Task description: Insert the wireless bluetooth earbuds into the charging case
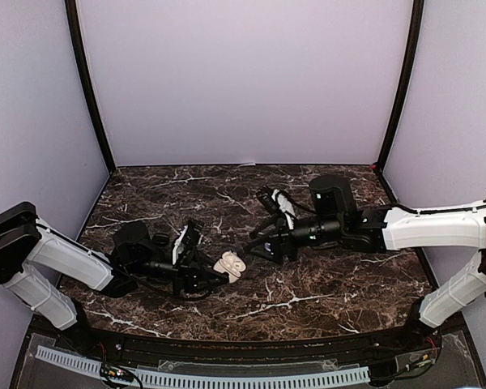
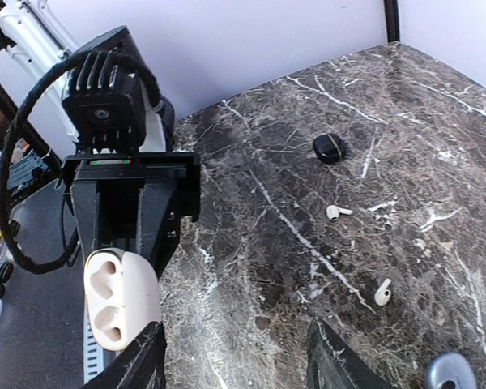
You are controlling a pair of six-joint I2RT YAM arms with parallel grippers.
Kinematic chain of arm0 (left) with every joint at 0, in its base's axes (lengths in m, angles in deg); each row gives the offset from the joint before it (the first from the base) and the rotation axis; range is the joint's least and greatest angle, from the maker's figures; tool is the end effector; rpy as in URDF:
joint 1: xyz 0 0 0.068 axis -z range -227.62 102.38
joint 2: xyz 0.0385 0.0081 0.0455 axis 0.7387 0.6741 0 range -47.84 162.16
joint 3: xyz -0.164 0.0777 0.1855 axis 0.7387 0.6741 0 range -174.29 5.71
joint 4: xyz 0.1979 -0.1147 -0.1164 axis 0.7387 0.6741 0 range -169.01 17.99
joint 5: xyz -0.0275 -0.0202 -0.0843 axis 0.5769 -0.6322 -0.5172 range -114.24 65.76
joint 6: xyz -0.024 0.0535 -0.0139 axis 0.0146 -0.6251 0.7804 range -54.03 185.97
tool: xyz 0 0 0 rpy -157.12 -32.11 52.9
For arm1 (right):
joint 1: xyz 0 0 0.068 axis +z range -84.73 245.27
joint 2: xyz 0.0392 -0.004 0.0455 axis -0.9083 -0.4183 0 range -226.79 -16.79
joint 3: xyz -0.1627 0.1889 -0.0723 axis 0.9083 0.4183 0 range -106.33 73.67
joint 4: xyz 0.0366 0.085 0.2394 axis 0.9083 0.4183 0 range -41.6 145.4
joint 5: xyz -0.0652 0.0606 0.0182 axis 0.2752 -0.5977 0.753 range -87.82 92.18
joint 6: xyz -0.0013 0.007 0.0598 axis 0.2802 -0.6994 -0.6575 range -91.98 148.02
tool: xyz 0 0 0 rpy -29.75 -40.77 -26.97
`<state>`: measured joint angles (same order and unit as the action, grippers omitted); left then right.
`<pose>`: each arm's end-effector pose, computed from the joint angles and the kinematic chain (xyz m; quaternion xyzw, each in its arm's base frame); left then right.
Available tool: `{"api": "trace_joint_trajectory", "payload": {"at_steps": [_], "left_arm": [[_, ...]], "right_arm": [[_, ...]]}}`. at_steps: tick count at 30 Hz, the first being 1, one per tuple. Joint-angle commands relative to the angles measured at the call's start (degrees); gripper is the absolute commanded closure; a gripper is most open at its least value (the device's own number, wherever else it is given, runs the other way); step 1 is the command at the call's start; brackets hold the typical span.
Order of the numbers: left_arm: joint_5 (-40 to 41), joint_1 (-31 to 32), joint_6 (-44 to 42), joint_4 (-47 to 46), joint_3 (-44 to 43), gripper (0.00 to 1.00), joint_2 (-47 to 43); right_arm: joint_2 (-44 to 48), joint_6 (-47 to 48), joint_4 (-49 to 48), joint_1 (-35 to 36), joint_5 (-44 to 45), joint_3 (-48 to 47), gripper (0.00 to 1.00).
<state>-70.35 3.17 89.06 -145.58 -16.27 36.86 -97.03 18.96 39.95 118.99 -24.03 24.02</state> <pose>0.1426 -0.2255 0.1841 0.4281 0.5417 -0.6177 0.3764 0.1735 0.2698 0.2468 -0.4241 0.6995 0.4437 0.3661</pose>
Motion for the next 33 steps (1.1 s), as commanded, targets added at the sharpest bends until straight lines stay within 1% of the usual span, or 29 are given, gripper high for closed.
{"api": "trace_joint_trajectory", "payload": {"at_steps": [1, 5, 7, 10, 15, 17, 19, 22, 25, 28, 32, 33], "left_arm": [[-1.08, 0.1, -1.5, -0.96, -0.19, 0.79, -0.58], [-0.63, 0.1, -2.46, -0.85, 0.64, 0.79, -1.47], [-0.39, 0.1, -2.8, -0.74, 1.27, 0.79, -2.36], [2.92, 0.03, -2.5, -1.12, 2.29, 0.8, -3.34], [6.24, -0.34, -0.81, -2.28, 4.19, 0.8, -4.01], [6.68, -1.68, 1.23, -3.62, 5.3, 0.8, -4.11], [5.63, -4.2, 3.7, -6.97, 6.78, 0.8, -3.96], [4.19, -7.2, 5.91, -8.96, 8.22, 0.8, -4.13], [3.24, -9.23, 6.47, -9.62, 9.19, 0.8, -4.86], [2.75, -11.21, 6.64, -9.51, 9.88, 0.8, -6.02], [2.7, -13.51, 5.59, -8.43, 10.45, 0.8, -7.79], [3.05, -13.85, 5.04, -8.39, 10.69, 0.8, -8.33]], "right_arm": [[-2.41, 2.03, -1.15, 1.79, -6.53, -2.32, 0.4], [-2.18, 1.21, -2.15, 2.01, -4.61, -1.5, 0.4], [-1.41, 0.98, -1.95, 2.01, -1.38, -0.8, 0.4], [-0.01, 0.2, -2.07, 1.93, 5.54, 0.66, 0.41], [1.87, -2.19, -3.7, 1.24, 13.26, 3.37, 0.43], [2.14, -3.67, -4.85, 0.76, 15.41, 4.39, 0.46], [1.77, -5.73, -5.84, 0.36, 17.7, 5.34, 0.47], [-0.13, -6.67, -5.42, -0.28, 18.79, 5.22, 0.5], [-1.78, -7.02, -4.14, -1.09, 19.32, 4.43, 0.51], [-1.31, -6.14, -5.58, -1.41, 21.42, 5.92, 0.51], [-0.24, -3.86, -6.34, -1.06, 27.82, 6.23, 0.52], [0.47, -3.27, -7.18, -0.88, 30.24, 6.72, 0.5]]}}
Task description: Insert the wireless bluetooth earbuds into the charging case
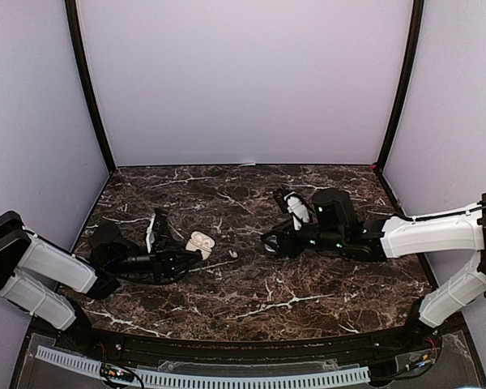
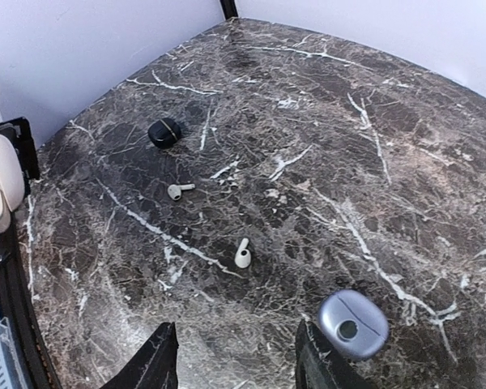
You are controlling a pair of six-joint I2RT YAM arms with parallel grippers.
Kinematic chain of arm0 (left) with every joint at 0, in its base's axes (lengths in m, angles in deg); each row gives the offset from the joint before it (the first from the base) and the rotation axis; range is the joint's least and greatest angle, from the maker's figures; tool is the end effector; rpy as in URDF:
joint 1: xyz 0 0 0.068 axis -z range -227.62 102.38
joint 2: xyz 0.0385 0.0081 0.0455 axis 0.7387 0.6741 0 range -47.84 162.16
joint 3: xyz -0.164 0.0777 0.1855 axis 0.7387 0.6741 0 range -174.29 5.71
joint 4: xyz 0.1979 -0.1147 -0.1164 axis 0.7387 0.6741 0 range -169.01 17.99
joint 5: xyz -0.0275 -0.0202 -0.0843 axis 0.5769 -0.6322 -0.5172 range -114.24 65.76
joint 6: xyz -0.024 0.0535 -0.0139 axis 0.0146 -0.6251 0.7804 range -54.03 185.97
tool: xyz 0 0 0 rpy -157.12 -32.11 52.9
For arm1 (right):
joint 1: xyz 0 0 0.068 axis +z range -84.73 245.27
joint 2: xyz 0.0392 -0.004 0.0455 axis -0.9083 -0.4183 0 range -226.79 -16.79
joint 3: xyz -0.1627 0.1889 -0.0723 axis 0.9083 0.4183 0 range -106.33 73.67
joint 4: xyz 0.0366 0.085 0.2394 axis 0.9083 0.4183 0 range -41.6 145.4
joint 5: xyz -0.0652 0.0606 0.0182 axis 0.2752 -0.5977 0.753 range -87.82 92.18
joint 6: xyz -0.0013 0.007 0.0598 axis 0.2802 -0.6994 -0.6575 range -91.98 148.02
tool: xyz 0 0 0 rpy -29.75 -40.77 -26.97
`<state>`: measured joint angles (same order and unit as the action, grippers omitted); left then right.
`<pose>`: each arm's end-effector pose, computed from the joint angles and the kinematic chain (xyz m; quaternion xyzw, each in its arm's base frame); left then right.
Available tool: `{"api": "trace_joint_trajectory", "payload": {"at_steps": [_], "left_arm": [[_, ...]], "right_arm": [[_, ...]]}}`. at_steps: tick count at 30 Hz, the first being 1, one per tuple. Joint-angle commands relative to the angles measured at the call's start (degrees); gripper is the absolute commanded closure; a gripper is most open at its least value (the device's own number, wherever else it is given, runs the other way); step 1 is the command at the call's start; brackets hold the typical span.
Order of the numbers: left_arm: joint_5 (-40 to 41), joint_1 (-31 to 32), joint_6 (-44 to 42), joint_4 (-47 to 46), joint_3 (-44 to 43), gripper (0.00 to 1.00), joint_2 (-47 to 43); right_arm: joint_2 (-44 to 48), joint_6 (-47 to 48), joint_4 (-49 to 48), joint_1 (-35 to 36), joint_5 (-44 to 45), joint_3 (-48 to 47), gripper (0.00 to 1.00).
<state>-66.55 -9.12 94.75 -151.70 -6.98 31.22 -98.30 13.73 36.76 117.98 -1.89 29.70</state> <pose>0.1613 -0.1666 0.1753 0.3206 0.5971 -0.5853 0.4451 0.1890 0.2537 0.2107 -0.2965 0.7937 0.3177 0.4256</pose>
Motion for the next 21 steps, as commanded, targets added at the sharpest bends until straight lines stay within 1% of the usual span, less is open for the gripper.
{"api": "trace_joint_trajectory", "payload": {"at_steps": [1, 3, 4, 5, 6, 7, 8, 10, 13, 17, 21], "left_arm": [[-0.01, -1.8, -1.62, -1.98, 1.65, 0.8, -3.48], [1.17, -1.85, -3.67, -0.22, 1.72, 0.8, -5.17], [1.71, -1.92, -4.96, 1.33, 1.56, 0.8, -6.13], [2.55, -1.88, -6.02, 2.89, 1.39, 0.8, -7.1], [3.29, -1.9, -7.22, 4.38, 1.28, 0.8, -8.15], [3.96, -1.97, -8.21, 5.71, 1.26, 0.8, -9.12], [4.78, -2.0, -9.09, 7.04, 1.34, 0.8, -10.55], [6.85, -1.94, -10.63, 9.05, 1.64, 0.8, -12.61], [9.88, -2.01, -12.23, 12.76, 1.51, 0.8, -14.9], [12.02, -2.52, -12.87, 15.87, 0.24, 0.8, -15.42], [10.42, -4.14, -11.53, 15.46, -1.11, 0.8, -13.25]], "right_arm": [[2.58, 2.24, -5.19, 0.26, 10.62, 1.85, 0.48], [5.06, 3.08, -8.83, 0.29, 14.85, 4.27, 0.41], [5.95, 3.35, -10.62, 0.29, 17.11, 5.5, 0.29], [6.61, 3.0, -12.6, 0.29, 19.49, 6.98, 0.12], [6.86, 1.86, -14.36, 0.29, 22.36, 8.37, 0.02], [6.68, 0.04, -15.62, 0.18, 25.25, 9.58, 0.01], [6.34, -0.48, -15.53, -0.22, 25.93, 9.96, 0.01], [5.38, 0.86, -14.21, -1.25, 21.18, 9.24, 0.01], [3.99, 2.89, -12.84, -1.14, 18.72, 8.23, 0.02], [3.63, 5.23, -18.83, -0.81, 18.4, 11.64, 0.02], [1.41, 5.51, -22.57, -0.17, 17.94, 12.53, 0.01]]}}
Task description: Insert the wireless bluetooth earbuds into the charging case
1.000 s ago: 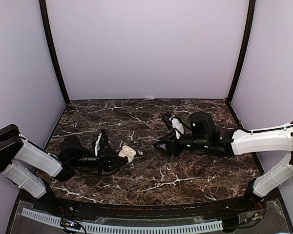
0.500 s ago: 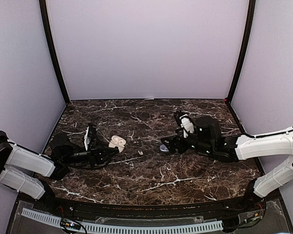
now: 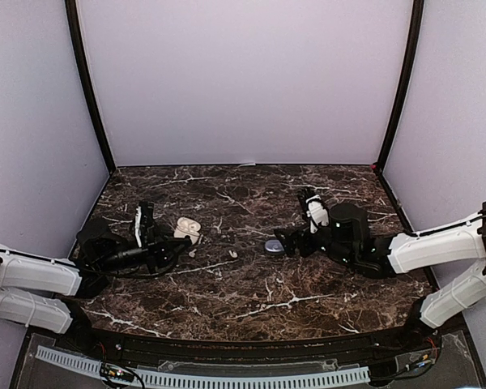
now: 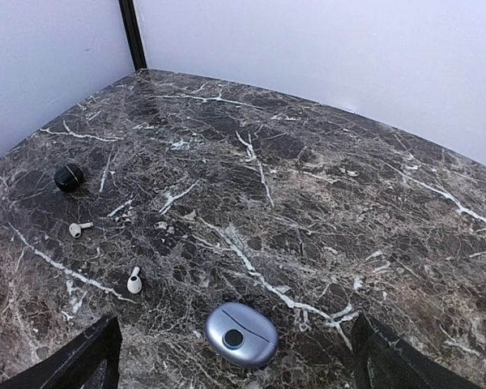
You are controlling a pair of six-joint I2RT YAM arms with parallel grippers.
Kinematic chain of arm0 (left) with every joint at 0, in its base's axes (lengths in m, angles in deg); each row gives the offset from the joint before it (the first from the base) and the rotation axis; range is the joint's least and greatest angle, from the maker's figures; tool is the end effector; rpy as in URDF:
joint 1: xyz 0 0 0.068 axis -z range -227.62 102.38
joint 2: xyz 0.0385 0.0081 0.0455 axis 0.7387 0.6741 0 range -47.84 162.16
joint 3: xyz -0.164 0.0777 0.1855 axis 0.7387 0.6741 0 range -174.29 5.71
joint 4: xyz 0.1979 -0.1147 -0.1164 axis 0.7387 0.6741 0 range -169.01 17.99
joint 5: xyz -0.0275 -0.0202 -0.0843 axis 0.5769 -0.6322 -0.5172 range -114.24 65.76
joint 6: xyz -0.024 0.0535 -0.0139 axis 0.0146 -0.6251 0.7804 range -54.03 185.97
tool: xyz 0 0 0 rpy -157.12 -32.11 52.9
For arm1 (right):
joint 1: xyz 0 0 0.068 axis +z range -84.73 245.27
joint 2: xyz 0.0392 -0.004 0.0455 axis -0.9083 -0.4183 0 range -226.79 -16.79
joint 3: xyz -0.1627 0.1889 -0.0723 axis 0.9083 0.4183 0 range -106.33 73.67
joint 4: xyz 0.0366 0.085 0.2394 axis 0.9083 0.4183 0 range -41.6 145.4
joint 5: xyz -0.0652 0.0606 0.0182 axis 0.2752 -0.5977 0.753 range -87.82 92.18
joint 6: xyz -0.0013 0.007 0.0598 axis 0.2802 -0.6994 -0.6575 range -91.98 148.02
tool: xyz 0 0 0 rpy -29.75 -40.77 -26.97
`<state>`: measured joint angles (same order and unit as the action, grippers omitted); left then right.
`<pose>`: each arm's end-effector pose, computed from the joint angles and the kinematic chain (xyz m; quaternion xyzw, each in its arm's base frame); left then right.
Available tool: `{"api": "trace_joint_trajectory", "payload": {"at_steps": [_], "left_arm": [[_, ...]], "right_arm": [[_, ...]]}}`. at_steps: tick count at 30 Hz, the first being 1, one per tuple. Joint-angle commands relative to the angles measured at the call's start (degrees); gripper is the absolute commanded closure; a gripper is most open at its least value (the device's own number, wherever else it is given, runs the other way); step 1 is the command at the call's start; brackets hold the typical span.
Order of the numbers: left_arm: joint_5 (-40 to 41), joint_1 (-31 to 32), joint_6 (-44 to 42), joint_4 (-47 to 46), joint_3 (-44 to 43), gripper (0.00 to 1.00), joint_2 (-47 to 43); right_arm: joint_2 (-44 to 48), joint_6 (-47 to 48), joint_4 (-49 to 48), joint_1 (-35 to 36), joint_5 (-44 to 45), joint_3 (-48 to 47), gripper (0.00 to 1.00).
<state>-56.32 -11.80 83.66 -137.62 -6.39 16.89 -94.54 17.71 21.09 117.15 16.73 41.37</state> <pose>0.1627 -0.1465 0.1973 0.3041 0.6028 -0.4866 0.5544 0.1873 0.2207 0.1927 -0.2156 0.7773 0.2127 0.5514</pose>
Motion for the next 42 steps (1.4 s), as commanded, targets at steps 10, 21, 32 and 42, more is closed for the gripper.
{"api": "trace_joint_trajectory", "payload": {"at_steps": [10, 21, 32, 42], "left_arm": [[-1.06, -7.36, 3.85, -2.17, 1.31, 0.8, -1.05], [2.79, -11.14, 6.6, 5.14, 3.59, 0.81, -10.27], [5.62, -12.19, 7.23, 12.49, 3.08, 0.81, -15.25], [4.03, -12.4, 7.93, 13.62, 3.54, 0.8, -18.25]], "right_arm": [[-13.14, 3.45, -8.8, 7.76, -3.13, -6.29, 0.08], [-32.38, 4.33, -9.29, 14.03, -7.11, -21.98, 0.18], [-51.26, 3.18, 1.28, 14.89, -0.18, -43.54, 0.18], [-64.58, -0.04, 12.05, 15.01, 7.63, -60.42, 0.21]]}}
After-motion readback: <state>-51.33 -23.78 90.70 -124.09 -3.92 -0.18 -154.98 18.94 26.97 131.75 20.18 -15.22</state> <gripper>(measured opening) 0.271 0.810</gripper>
